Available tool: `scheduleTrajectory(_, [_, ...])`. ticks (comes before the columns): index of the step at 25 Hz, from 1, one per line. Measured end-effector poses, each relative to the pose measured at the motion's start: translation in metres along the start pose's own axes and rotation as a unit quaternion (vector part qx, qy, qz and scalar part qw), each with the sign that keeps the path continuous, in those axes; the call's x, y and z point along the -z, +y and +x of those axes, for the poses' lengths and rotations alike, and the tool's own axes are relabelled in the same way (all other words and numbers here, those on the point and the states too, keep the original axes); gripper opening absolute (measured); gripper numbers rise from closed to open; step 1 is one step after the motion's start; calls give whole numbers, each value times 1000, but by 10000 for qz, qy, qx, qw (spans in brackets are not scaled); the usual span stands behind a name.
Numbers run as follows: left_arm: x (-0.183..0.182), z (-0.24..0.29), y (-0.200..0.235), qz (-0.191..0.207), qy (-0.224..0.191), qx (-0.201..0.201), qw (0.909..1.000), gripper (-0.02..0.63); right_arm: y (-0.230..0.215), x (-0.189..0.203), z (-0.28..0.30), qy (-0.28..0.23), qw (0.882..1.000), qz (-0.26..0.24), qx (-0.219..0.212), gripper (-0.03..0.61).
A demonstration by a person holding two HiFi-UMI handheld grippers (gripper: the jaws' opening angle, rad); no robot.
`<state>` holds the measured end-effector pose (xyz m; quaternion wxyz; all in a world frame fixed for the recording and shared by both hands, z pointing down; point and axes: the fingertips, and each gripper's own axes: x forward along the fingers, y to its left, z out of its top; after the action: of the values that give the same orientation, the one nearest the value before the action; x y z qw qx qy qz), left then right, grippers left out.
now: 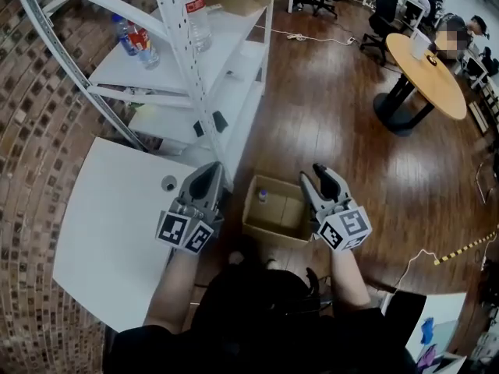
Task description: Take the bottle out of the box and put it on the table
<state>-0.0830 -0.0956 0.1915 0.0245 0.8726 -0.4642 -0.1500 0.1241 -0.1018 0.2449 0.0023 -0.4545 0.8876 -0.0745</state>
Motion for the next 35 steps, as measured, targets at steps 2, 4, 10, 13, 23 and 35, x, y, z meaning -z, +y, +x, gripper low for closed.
scheduleTrajectory(2, [10, -4, 11, -91, 102, -36, 9999, 0, -1, 15, 12, 168, 9999, -20, 26, 169])
scheduleTrajectory(4, [24, -9, 22, -182, 207, -96, 9996, 0, -2, 33, 22, 352, 9994, -23, 63, 169])
scheduleTrajectory(10, [68, -8, 32, -174, 599, 5, 9981, 0, -2, 83, 44, 819, 9965, -149, -10, 153])
scheduleTrajectory(13, [96, -5, 36, -168, 792, -27, 9967, 0, -10, 112, 55, 1067, 9942, -139, -6, 153])
scheduleTrajectory(23, [212, 1, 60, -186, 1578, -520, 9859, 0, -48, 235, 84, 1978, 9798, 239, -185, 154])
scheduleTrajectory(35, [337, -9, 89, -386, 2253, -829, 9700, 0, -78, 381, 90, 2827, 9576, 537, -129, 170])
